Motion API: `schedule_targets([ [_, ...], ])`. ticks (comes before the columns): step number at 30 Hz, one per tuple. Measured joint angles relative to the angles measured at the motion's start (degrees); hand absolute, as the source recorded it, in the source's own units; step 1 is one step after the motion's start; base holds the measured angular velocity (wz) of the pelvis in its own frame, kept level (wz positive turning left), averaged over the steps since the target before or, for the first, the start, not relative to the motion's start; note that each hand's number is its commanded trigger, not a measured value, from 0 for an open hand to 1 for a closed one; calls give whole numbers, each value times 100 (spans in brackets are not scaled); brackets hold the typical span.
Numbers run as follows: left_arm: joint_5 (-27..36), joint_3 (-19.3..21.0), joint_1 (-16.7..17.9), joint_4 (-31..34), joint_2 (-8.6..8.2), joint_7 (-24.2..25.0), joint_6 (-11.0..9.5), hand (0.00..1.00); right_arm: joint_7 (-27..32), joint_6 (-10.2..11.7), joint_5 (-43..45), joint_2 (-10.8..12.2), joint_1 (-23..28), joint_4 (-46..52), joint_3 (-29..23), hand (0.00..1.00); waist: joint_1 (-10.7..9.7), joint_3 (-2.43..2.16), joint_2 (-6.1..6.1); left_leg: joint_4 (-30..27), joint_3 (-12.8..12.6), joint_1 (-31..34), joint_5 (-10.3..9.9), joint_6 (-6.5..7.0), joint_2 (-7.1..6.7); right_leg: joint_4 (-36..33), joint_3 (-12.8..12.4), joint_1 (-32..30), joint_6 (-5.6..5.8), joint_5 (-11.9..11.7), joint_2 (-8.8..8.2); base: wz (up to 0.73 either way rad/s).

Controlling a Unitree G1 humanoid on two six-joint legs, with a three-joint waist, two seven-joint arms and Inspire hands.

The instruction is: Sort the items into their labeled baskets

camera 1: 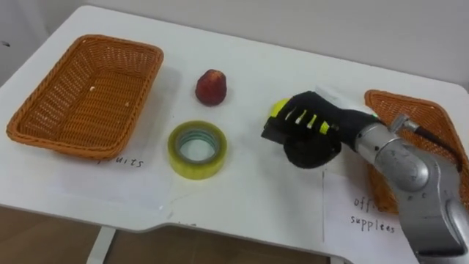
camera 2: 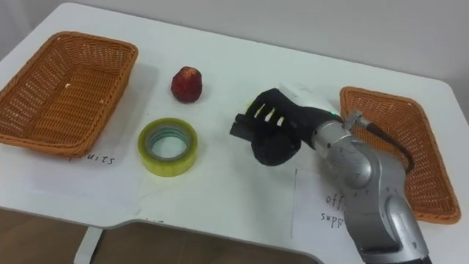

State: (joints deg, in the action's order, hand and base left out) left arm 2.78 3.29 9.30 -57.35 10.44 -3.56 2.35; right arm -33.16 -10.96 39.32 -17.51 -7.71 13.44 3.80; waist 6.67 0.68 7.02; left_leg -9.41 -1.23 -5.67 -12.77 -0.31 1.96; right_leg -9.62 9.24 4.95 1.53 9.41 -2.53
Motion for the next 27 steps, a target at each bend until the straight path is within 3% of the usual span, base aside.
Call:
schedule_targets([
  [6,0,8,91,-8,-5,-44,-96,0,16,103,-173,-15,-1,80,-155,100,-16,12,-25,-4,-52,11,4,3,0,-5,0,-11,0,0,-2,-5],
  [10,0,118,157,-8,-35,-83,-103,0,50,119,-262,-28,-28,102,-487,100,-38,-4,-14,4,-49,16,5,3,0,-10,19,-11,0,0,-1,0],
  [15,-5,259,211,-8,-40,-84,-105,0,301,167,-894,-315,-77,108,-884,100,-89,-31,25,-5,-29,7,7,4,-2,-8,33,16,0,0,-5,2],
  [18,-7,346,270,-8,-38,-69,-105,0,501,167,-1171,-346,-148,107,-1048,100,-197,-39,40,-6,-35,-4,7,4,-3,-5,33,28,0,0,-9,0],
  [27,-5,507,307,-18,-53,36,-101,0,935,168,-1210,-368,-160,68,-1448,100,-426,5,12,-7,-57,11,7,4,-7,-6,24,1,0,0,-9,-1],
])
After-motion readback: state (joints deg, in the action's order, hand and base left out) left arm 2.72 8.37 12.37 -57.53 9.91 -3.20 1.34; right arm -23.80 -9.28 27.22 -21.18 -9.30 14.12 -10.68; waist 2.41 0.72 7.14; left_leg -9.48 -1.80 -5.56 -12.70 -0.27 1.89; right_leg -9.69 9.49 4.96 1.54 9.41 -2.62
